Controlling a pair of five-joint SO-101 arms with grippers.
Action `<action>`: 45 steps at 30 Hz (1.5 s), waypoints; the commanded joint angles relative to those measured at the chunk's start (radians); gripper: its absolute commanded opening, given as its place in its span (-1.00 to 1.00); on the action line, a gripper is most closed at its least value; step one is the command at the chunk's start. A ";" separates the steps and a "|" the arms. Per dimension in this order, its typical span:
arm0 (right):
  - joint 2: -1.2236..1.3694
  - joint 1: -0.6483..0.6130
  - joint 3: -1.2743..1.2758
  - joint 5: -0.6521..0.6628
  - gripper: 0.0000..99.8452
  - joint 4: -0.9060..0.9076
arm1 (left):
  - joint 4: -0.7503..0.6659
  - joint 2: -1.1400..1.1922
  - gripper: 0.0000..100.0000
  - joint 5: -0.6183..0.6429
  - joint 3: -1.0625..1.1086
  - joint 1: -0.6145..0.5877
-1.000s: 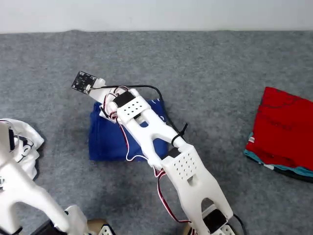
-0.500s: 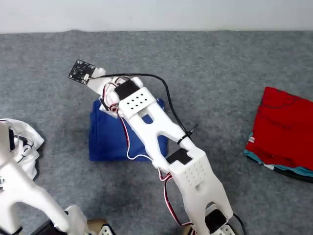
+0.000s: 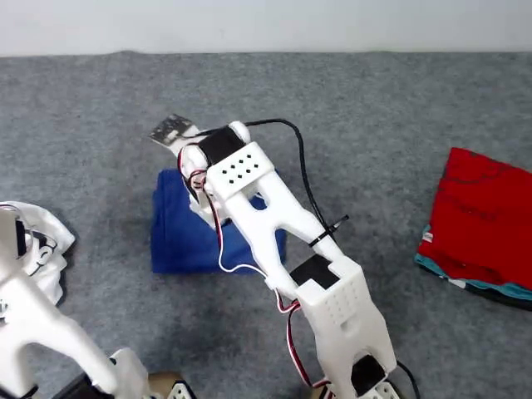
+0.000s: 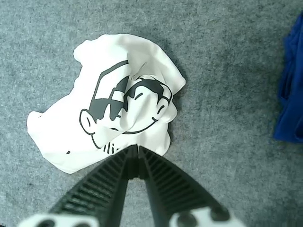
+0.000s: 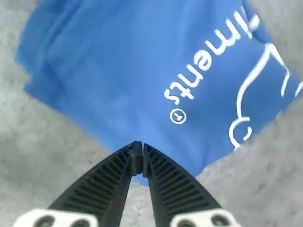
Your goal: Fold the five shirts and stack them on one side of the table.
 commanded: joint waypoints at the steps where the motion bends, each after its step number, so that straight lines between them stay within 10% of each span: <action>1: -0.114 0.054 -0.041 -0.123 -0.98 0.044 | 0.006 -0.006 -0.99 0.011 -0.002 0.008; 11: -0.308 0.079 0.132 -0.163 -0.84 0.045 | 0.006 -0.006 -0.99 0.061 -0.001 0.008; 21: -0.231 0.068 0.238 -0.542 -0.26 0.035 | 0.000 -0.005 -0.99 0.061 -0.001 0.008; 45: 0.183 0.025 0.238 -0.577 -0.46 -0.160 | 0.000 -0.008 -0.99 0.061 0.042 0.006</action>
